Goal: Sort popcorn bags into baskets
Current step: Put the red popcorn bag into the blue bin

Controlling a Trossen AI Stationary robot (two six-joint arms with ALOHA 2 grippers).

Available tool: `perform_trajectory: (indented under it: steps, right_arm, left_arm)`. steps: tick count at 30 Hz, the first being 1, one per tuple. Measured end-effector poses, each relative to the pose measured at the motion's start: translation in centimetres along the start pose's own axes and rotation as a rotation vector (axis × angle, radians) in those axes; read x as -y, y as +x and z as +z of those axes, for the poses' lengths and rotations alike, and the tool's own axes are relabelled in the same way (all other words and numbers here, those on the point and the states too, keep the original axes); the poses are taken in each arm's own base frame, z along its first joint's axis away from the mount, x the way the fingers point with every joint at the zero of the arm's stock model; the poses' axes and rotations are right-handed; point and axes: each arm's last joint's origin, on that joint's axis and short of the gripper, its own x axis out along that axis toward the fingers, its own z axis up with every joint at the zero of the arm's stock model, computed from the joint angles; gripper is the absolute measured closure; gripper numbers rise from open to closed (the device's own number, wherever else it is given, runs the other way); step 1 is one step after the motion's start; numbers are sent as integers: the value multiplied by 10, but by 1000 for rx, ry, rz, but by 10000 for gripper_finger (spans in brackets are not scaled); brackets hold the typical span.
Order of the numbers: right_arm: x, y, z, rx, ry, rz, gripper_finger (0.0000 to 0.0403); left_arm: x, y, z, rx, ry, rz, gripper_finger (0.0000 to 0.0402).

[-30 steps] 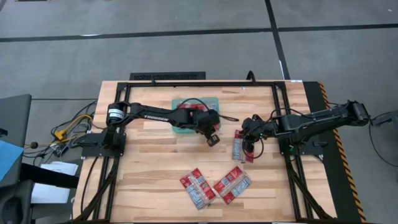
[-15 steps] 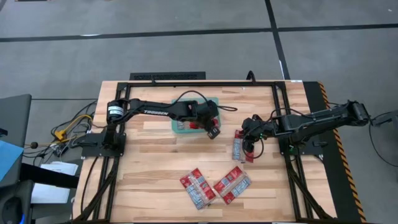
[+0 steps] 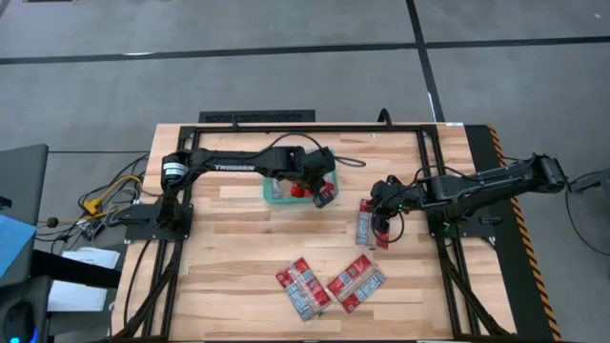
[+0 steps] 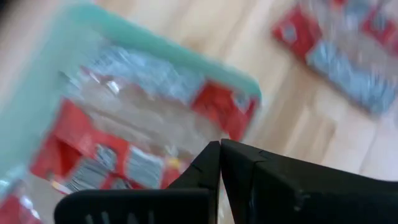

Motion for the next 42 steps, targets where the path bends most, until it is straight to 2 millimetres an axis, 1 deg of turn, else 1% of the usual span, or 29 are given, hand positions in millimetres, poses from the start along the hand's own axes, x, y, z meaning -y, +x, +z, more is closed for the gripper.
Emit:
perform_trajectory:
  steps: [5, 8, 11, 13, 15, 17, 21, 23, 25, 26, 30, 35, 38, 40, 42]
  right_arm:
    - [0, 0, 0, 0, 1, 1, 285]
    - [0, 0, 0, -3, 7, -1, 285]
    - [0, 0, 0, -1, 6, 0, 285]
    - [0, 0, 0, 1, 8, 3, 285]
    - [0, 0, 0, -2, 6, 0, 285]
    - [1, 0, 1, 3, 8, 1, 285]
    - [1, 0, 0, 0, 7, -2, 285]
    - [2, 0, -1, -16, 7, -8, 285]
    - [3, 0, -3, -38, 20, -23, 285]
    - [4, 0, -5, -50, 46, -40, 285]
    - [11, 0, -11, -104, 197, -116, 285]
    - [17, -2, -19, -188, 381, -173, 285]
    - [17, -3, -24, -259, 406, -163, 279]
    - [16, -5, -29, -303, 419, -169, 265]
    - [17, -2, -36, -325, 450, -179, 242]
  left_arm:
    - [-1, 19, -10, -73, 7, 54, 401]
    - [-2, 30, -9, -62, 9, 57, 401]
    - [-2, 44, -13, -81, 11, 61, 402]
    - [-3, 46, -16, -103, 19, 65, 401]
    - [-1, 47, -11, -58, 16, 52, 401]
    - [-2, 48, -11, -56, 15, 51, 402]
    - [-2, 58, -13, -68, 3, 34, 402]
    - [-2, 56, -13, -75, -6, 28, 402]
    - [-1, 47, -7, -63, -21, 18, 402]
    - [0, 40, -3, -57, -25, 15, 402]
    - [3, 1, 27, 69, -49, -43, 402]
    - [7, -31, 55, 178, -105, -103, 394]
    - [10, -47, 64, 178, -96, -193, 368]
    - [11, -59, 67, 147, -92, -253, 340]
    - [13, -72, 73, 162, -88, -318, 305]
